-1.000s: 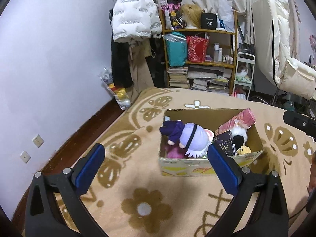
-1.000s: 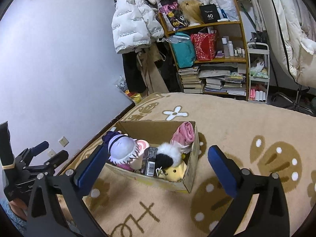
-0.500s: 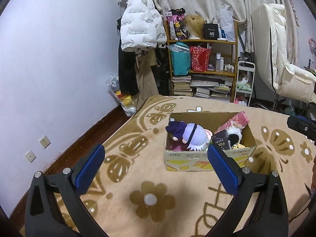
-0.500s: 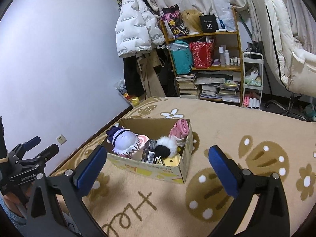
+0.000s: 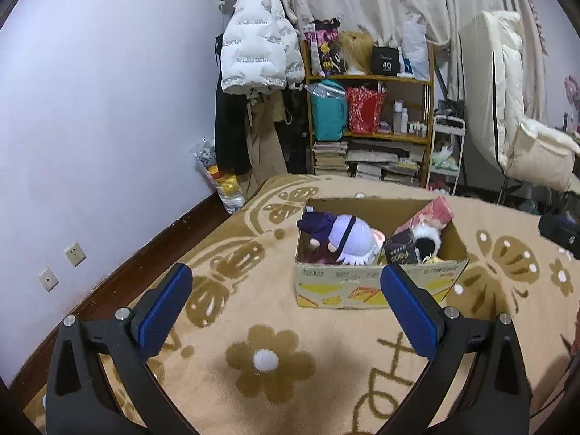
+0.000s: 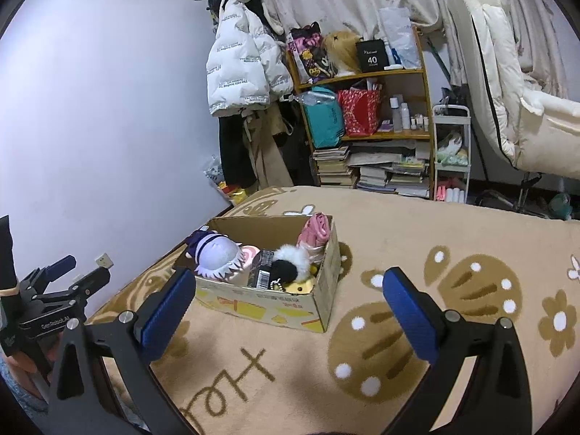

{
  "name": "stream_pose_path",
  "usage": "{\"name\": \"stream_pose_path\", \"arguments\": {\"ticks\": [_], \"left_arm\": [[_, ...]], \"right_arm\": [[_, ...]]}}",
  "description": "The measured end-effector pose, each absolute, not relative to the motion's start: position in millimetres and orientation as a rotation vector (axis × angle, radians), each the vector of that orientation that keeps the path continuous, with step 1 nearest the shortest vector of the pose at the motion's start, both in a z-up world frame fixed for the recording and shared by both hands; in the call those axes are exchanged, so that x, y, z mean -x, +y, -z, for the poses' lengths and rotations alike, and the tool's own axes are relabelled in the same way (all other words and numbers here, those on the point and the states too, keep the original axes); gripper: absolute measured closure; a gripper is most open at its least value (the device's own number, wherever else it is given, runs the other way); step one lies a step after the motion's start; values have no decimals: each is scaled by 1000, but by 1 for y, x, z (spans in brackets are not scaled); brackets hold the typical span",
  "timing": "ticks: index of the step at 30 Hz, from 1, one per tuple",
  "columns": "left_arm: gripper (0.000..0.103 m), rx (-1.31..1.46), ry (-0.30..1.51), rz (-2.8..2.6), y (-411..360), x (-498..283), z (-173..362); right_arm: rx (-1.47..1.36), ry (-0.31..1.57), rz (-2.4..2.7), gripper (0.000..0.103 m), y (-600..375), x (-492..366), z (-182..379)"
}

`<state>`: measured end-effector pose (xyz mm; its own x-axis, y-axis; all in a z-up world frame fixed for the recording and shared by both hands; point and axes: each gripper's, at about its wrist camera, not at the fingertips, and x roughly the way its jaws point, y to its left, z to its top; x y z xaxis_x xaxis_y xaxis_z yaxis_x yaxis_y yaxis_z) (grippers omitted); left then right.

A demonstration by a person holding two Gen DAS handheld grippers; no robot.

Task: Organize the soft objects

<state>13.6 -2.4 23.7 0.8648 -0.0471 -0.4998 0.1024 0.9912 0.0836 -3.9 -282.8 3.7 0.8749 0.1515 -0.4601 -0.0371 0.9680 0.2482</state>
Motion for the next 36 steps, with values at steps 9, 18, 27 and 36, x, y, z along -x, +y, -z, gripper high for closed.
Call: {"name": "stream_pose_path", "arguments": {"ticks": [9, 18, 27, 36], "left_arm": [[0, -126, 579, 93, -14, -25, -4], [0, -153, 554, 71, -18, -24, 1], [0, -179, 534, 89, -25, -21, 2], [0, -159, 545, 85, -20, -24, 3]], "right_arm": [[-210, 492, -70, 0, -290, 3, 17], [-205, 498, -56, 0, -292, -2, 24], [-221, 496, -46, 0, -297, -2, 27], [-221, 494, -46, 0, -299, -2, 27]]}}
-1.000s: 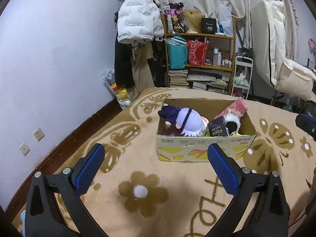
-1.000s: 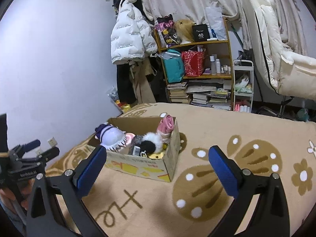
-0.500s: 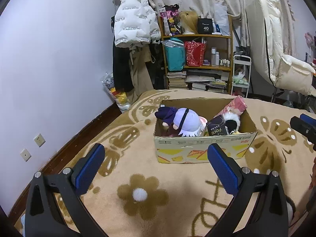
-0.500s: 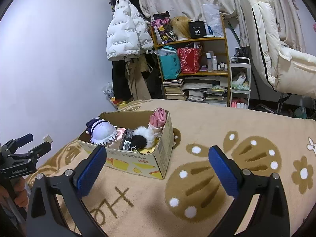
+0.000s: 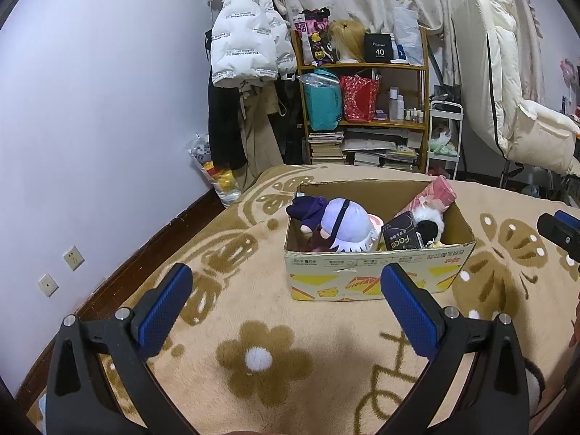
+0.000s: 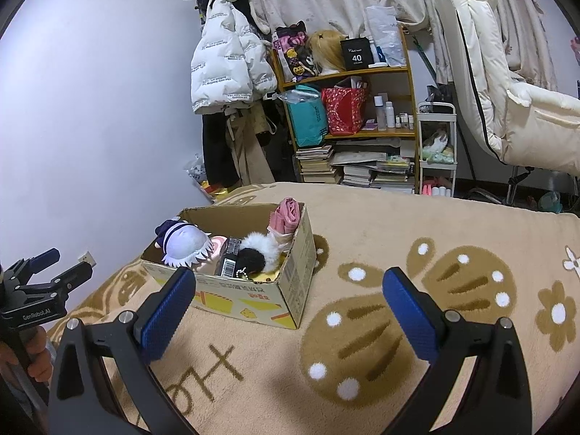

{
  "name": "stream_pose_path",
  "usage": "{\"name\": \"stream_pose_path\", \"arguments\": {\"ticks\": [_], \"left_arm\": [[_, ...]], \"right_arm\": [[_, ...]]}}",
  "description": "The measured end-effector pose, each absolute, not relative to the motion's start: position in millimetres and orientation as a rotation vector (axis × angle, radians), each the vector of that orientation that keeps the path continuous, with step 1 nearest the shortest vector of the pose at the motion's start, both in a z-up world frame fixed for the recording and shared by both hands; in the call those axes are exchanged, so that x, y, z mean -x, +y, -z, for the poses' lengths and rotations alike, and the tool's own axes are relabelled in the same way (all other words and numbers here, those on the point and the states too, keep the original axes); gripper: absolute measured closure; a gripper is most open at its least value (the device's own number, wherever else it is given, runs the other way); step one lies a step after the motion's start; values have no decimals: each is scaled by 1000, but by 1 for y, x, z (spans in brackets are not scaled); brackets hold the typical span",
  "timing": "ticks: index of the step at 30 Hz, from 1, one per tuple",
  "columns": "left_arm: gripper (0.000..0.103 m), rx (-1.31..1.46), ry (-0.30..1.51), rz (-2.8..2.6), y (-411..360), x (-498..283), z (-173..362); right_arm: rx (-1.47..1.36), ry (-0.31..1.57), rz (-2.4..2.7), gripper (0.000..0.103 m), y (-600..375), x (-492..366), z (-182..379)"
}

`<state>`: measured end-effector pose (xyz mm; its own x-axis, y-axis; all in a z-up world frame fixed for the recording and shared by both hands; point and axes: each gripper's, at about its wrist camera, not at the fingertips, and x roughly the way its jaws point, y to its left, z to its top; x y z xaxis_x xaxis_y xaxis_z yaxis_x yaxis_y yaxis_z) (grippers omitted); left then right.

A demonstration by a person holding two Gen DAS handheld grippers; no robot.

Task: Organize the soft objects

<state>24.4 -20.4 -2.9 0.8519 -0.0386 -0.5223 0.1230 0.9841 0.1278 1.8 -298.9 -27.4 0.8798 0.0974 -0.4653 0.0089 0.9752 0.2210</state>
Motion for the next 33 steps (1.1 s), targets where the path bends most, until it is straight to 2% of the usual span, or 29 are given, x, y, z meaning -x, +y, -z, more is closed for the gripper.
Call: {"name": "stream_pose_path", "arguments": {"ticks": [33], "left_arm": [[0, -164, 545, 90, -21, -23, 1]], "right_arm": [[-221, 489, -42, 0, -300, 0, 28]]}}
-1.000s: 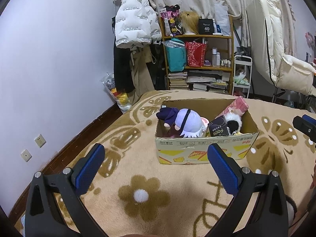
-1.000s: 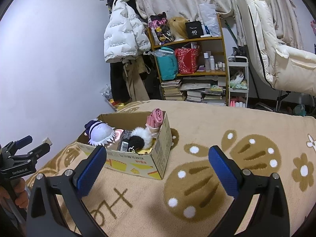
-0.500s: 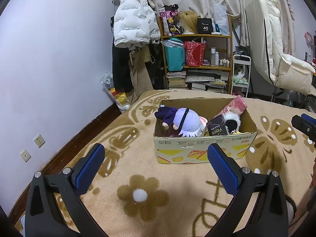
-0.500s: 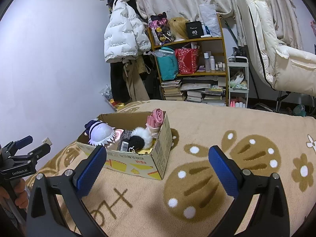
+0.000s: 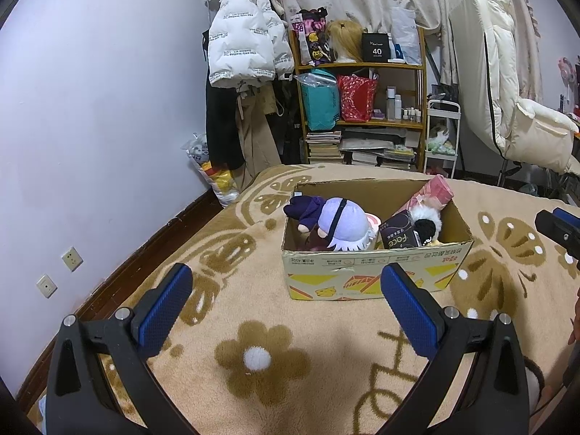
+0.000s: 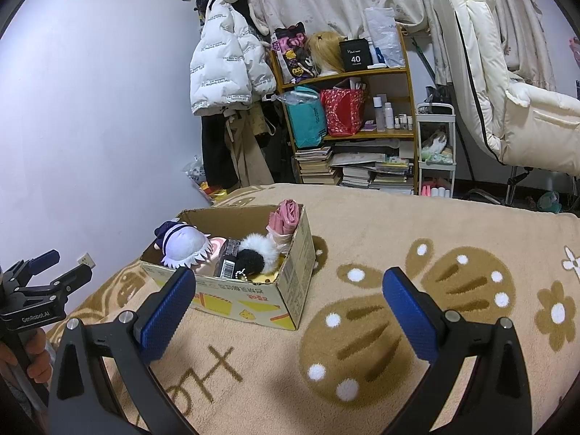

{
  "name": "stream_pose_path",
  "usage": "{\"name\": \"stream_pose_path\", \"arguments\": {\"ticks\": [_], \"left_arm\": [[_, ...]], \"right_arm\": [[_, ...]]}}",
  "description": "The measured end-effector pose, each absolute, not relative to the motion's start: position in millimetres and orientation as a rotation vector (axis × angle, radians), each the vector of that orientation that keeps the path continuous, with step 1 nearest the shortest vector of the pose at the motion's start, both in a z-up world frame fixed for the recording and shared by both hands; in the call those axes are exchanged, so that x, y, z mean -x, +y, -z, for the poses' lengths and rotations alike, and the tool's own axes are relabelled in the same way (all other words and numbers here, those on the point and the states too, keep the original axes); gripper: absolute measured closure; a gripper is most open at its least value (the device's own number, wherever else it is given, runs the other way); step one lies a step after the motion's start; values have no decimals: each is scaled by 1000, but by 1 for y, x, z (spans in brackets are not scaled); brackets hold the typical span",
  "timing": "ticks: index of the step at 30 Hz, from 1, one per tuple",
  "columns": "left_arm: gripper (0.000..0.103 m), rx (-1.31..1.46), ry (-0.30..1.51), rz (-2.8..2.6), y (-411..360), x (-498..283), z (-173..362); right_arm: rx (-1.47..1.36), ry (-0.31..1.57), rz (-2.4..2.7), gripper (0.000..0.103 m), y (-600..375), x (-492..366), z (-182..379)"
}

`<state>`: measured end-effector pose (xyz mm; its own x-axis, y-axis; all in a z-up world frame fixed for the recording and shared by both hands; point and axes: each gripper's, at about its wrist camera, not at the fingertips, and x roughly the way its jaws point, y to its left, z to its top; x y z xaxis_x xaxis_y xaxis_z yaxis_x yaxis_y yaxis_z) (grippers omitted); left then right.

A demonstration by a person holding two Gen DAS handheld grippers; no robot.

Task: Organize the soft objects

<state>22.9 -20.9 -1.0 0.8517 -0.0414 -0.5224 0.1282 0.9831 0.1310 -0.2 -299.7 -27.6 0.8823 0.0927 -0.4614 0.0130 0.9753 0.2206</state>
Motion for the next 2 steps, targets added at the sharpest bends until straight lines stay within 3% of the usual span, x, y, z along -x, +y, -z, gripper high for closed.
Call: {"name": "stream_pose_path", "arguments": {"ticks": [2], "left_arm": [[0, -164, 545, 92, -21, -23, 1]], "right_arm": [[-221, 490, -43, 0, -300, 0, 28]]}}
